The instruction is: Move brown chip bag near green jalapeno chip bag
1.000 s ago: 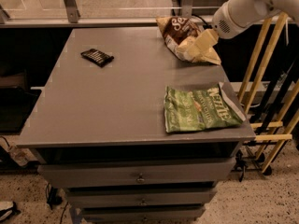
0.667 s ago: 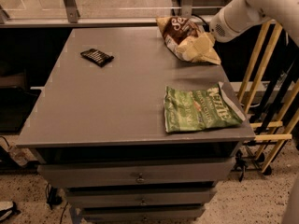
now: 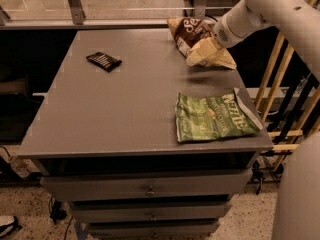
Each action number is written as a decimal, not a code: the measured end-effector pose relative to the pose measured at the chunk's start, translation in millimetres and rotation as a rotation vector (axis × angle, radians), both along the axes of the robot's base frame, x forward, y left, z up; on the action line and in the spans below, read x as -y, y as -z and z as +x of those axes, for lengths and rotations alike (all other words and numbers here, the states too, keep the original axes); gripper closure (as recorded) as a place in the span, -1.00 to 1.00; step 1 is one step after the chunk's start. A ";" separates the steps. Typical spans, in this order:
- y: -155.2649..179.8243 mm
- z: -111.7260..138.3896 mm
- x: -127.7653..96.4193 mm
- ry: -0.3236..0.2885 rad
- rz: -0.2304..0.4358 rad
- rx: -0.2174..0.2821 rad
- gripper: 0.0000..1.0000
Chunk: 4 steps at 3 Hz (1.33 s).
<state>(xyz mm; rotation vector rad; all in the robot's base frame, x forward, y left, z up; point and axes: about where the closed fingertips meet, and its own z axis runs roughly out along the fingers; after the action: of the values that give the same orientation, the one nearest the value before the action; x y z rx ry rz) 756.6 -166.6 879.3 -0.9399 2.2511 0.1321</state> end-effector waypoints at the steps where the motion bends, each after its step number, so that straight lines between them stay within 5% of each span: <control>1: 5.9 4.7 -4.6 -0.006 0.009 -0.009 -0.62; 4: -29.4 -5.4 -9.6 -0.062 0.019 0.049 0.77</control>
Offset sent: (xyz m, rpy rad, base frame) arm 0.0081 0.0031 -0.0002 0.0190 0.0050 0.0097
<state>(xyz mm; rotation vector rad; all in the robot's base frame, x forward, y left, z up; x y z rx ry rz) 751.2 -157.1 908.6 -0.9928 2.1734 0.1559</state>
